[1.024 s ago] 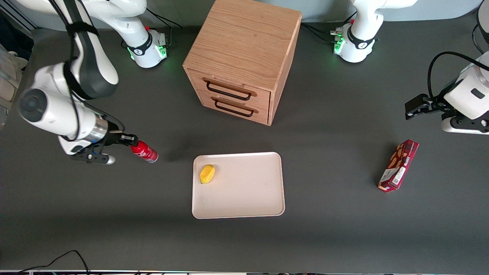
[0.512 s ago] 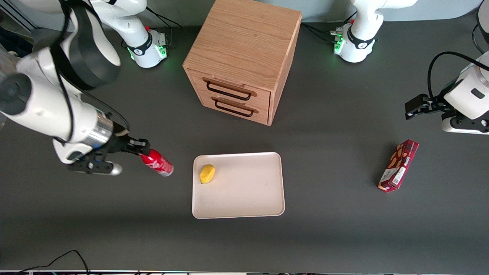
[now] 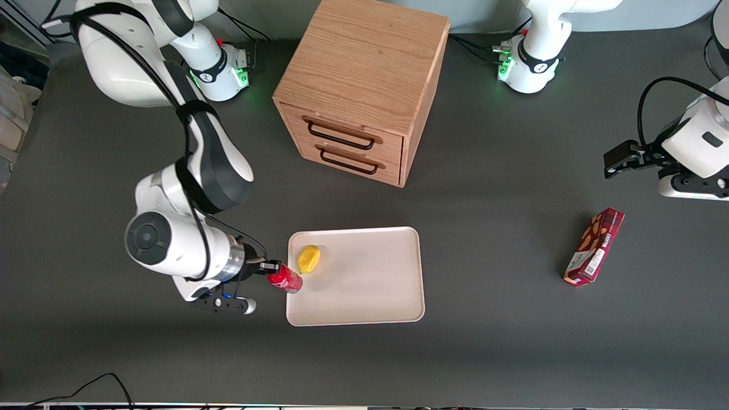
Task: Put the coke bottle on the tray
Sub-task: 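Carry the bottle with the right gripper over the white tray beside the lemon, then lower the bottle onto the tray and open the right gripper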
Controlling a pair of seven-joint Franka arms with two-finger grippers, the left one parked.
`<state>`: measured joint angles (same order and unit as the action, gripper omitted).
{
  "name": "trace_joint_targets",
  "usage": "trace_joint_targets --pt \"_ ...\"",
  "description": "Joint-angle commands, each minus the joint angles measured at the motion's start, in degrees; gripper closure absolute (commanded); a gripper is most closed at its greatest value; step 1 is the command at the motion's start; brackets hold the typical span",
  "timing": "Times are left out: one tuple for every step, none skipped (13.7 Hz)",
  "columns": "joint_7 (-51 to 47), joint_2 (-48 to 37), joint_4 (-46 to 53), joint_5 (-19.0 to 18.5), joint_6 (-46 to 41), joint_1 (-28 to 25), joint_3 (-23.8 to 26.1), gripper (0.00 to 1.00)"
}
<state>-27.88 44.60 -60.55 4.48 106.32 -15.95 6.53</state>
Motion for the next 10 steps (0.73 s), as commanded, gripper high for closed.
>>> trace_joint_targets --pt "-1.3 4.25 4.03 0.44 3.0 -1.01 -1.26 1.0" --pt "-1.3 5.13 4.03 0.44 4.5 -1.1 -1.26 1.0" --pt "-1.3 6.01 3.95 0.44 6.08 -1.54 -1.34 1.0" --pt "-1.39 6.81 3.95 0.44 7.22 -1.8 -1.34 1.0" --pt "-1.39 7.42 3.95 0.44 7.67 -1.72 -1.26 1.0" --pt "-1.48 7.52 3.95 0.44 7.68 -1.72 -1.34 1.0" --pt "-1.48 7.52 3.95 0.44 7.68 -1.72 -1.34 1.0" --pt "-1.48 7.52 3.95 0.53 7.68 -1.54 -1.26 1.0" --pt "-1.48 7.52 3.95 0.53 7.68 -1.37 -1.34 0.75" --pt "-1.56 7.43 3.95 0.62 7.68 -1.28 -1.26 0.41"
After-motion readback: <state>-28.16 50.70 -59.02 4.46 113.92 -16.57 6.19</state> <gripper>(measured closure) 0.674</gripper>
